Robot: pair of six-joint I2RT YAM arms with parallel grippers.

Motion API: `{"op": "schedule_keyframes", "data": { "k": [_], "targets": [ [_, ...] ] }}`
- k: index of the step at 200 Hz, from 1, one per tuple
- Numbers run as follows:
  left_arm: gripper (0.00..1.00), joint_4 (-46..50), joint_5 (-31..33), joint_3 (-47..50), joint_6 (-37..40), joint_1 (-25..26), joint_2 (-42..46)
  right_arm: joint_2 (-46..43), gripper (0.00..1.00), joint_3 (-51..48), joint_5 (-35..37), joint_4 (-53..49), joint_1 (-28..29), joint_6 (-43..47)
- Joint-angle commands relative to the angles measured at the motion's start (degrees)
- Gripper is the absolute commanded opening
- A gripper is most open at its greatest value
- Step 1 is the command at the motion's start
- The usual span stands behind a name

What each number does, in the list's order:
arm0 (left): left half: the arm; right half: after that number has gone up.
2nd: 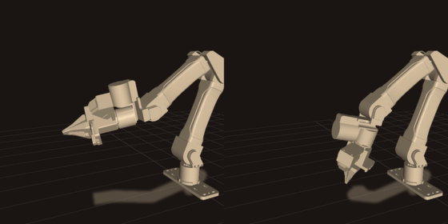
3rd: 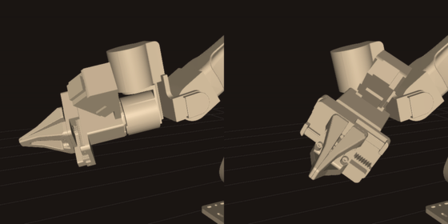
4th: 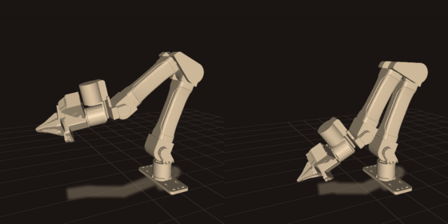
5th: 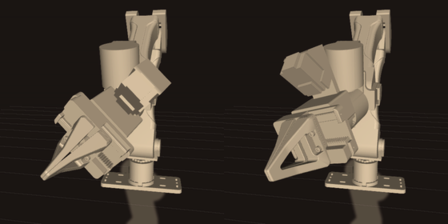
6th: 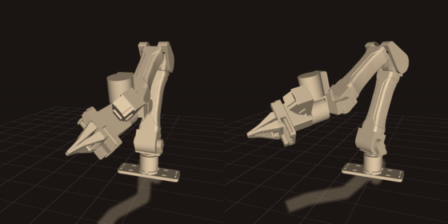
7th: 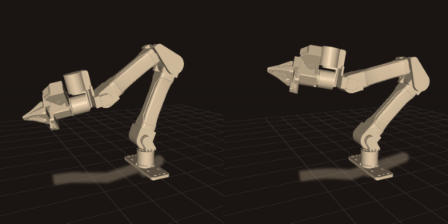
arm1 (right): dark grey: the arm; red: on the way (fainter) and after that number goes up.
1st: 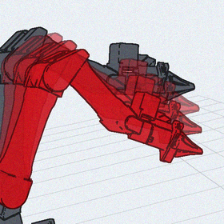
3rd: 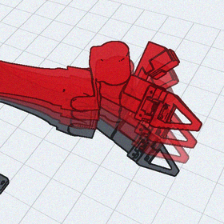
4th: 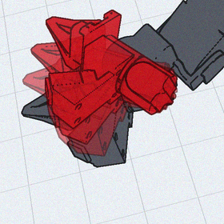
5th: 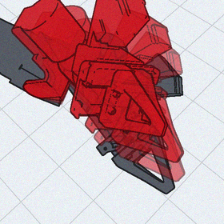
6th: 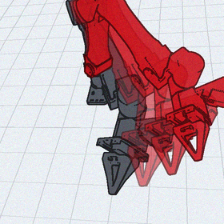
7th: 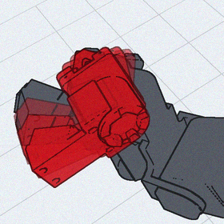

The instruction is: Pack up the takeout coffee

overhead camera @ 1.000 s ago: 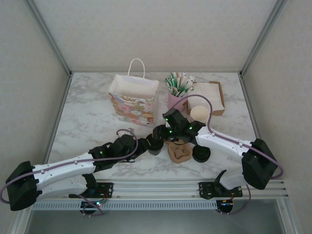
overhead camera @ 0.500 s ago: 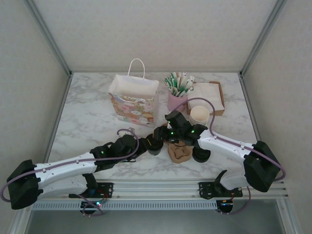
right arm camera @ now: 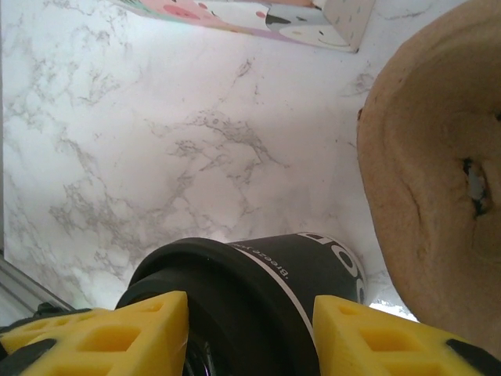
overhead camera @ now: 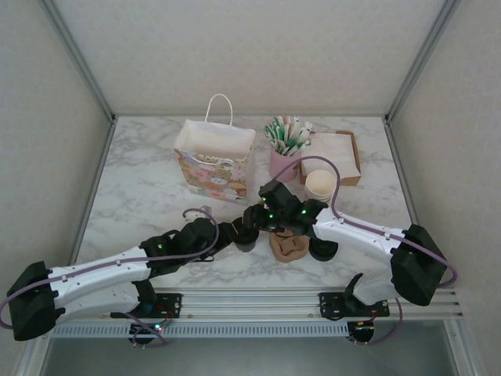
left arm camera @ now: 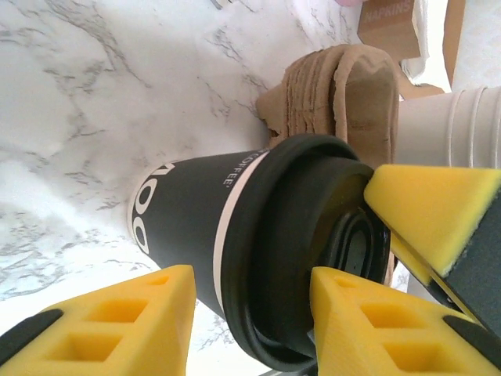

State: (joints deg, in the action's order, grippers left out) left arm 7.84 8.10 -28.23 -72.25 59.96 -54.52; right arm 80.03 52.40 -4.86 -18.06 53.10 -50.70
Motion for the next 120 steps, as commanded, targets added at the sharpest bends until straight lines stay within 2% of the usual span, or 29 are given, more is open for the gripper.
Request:
{"op": "schedule_keyframes", "data": {
  "k": [1,120],
  "targets": [
    [0.43,9.0,2.3,-0.7,1.8,-0.2,1.7,2.2,0.47,0.2,2.8,-11.9,1.8,-1.0],
    [0.46,16.9,3.9,-6.2,6.5,-3.6,4.5,4.8,0.47,3.9,2.9,-12.0,8.4,-9.2]
  ]
}}
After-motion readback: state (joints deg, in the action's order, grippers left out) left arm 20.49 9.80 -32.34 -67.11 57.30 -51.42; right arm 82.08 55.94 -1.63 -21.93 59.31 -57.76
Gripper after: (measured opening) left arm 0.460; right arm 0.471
